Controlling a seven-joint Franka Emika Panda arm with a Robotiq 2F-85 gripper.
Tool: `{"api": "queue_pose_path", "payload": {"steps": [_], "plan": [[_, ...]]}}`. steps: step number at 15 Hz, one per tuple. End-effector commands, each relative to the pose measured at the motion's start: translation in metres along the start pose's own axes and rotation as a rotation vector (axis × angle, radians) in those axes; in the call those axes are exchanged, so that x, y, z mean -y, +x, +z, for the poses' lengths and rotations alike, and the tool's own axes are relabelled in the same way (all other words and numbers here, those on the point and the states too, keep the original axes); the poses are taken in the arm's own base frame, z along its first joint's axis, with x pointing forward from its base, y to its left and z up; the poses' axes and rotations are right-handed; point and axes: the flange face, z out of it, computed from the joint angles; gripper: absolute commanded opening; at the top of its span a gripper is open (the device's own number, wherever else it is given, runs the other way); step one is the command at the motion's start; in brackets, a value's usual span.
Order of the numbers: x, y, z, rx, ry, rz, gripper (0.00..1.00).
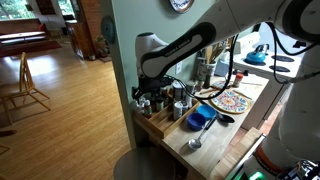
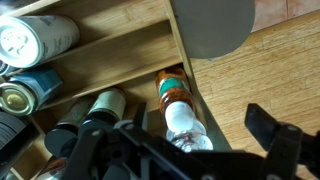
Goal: Move the brown bottle with a white lid off of the tray
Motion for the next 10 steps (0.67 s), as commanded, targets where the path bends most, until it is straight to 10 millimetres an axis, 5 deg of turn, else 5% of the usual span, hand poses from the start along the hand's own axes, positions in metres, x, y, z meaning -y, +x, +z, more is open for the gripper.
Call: {"api": "queue_pose_path", "payload": {"steps": [1, 4, 5, 10], "plan": [[0.002, 0.011, 0.01, -0.014, -0.027, 0.005, 1.0], [0.002, 0.018, 0.014, -0.013, -0.027, 0.004, 0.98], [0.002, 0.02, 0.017, -0.008, -0.028, 0.002, 0.85], [-0.002, 0.027, 0.025, 0.01, -0.035, 0.022, 0.5]]}}
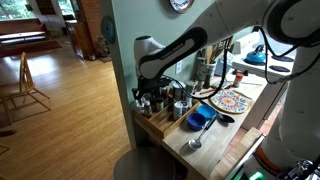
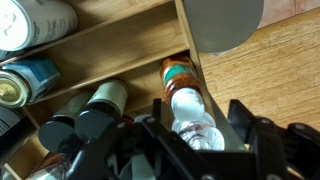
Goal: Move the brown bottle with a white lid off of the tray
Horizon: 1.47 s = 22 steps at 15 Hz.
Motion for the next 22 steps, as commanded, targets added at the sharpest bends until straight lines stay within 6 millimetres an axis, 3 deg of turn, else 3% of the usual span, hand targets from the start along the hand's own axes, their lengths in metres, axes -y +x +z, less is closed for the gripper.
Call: {"api": "queue_pose_path", "payload": {"steps": [1, 2, 4, 5, 6, 7, 8, 9, 10, 12, 14, 18, 22], "plan": [[0.0, 0.006, 0.008, 0.008, -0.015, 0.014, 0.41], [-0.001, 0.007, 0.01, 0.007, -0.019, 0.017, 0.34], [-0.003, 0.009, 0.013, 0.013, -0.02, 0.02, 0.39], [-0.003, 0.009, 0.014, 0.016, -0.022, 0.023, 0.33], [-0.004, 0.01, 0.015, 0.017, -0.022, 0.024, 0.35], [-0.003, 0.011, 0.014, 0.022, -0.02, 0.025, 0.2], [-0.003, 0.011, 0.014, 0.025, -0.021, 0.026, 0.18], [-0.003, 0.011, 0.013, 0.029, -0.027, 0.028, 0.23], [-0.004, 0.011, 0.013, 0.033, -0.032, 0.029, 0.11], [-0.005, 0.009, 0.002, 0.041, -0.025, 0.038, 0.08], [-0.008, 0.006, -0.018, 0.041, -0.023, 0.051, 0.08], [-0.02, 0.001, -0.078, -0.003, -0.003, 0.092, 0.08], [-0.049, -0.007, -0.136, -0.021, -0.007, 0.197, 0.08]]}}
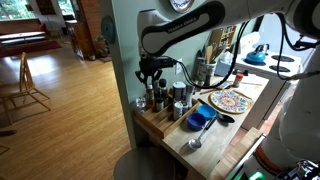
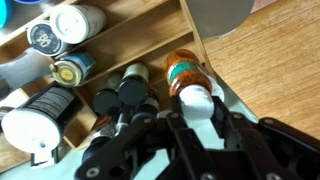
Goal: Move the brown bottle with a white lid off of the tray
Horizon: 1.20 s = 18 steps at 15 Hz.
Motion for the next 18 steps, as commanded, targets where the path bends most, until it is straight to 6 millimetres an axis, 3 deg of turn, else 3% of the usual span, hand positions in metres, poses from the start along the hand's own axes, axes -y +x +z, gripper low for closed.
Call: {"api": "queue_pose_path", "payload": {"steps": [1, 5, 10, 11, 12, 17, 18], "plan": [[-0.039, -0.008, -0.055, -0.017, -0.005, 0.125, 0.08], [-0.095, 0.006, -0.106, -0.101, 0.001, 0.295, 0.08], [-0.174, 0.035, -0.138, -0.197, -0.073, 0.506, 0.08], [-0.153, 0.037, -0.131, -0.171, -0.033, 0.43, 0.08], [-0.162, 0.04, -0.133, -0.177, -0.037, 0.444, 0.33], [-0.152, 0.038, -0.129, -0.17, -0.04, 0.424, 0.33], [-0.157, 0.044, -0.128, -0.166, -0.039, 0.432, 0.08]]}}
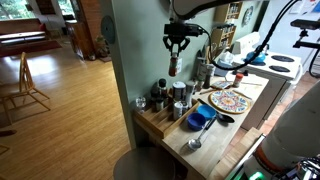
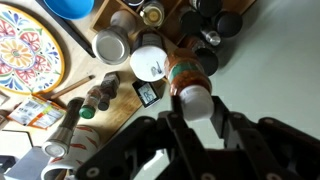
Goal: Move the brown bottle with a white lid off of the tray
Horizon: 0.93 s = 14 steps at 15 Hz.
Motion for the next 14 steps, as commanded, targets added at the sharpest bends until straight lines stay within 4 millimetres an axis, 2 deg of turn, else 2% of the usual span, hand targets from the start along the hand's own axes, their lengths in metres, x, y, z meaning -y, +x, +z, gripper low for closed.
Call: {"api": "queue_pose_path", "payload": {"steps": [1, 2, 6, 8, 11, 14], "plan": [[-0.013, 0.031, 0.007, -0.015, -0.012, 0.057, 0.08], [-0.018, 0.04, 0.009, -0.016, -0.015, 0.083, 0.08], [-0.067, 0.11, 0.032, -0.013, -0.063, 0.208, 0.08], [-0.085, 0.137, 0.045, -0.016, -0.079, 0.245, 0.08], [-0.103, 0.163, 0.068, -0.004, -0.095, 0.266, 0.08], [-0.112, 0.177, 0.095, -0.01, -0.09, 0.285, 0.08]]}}
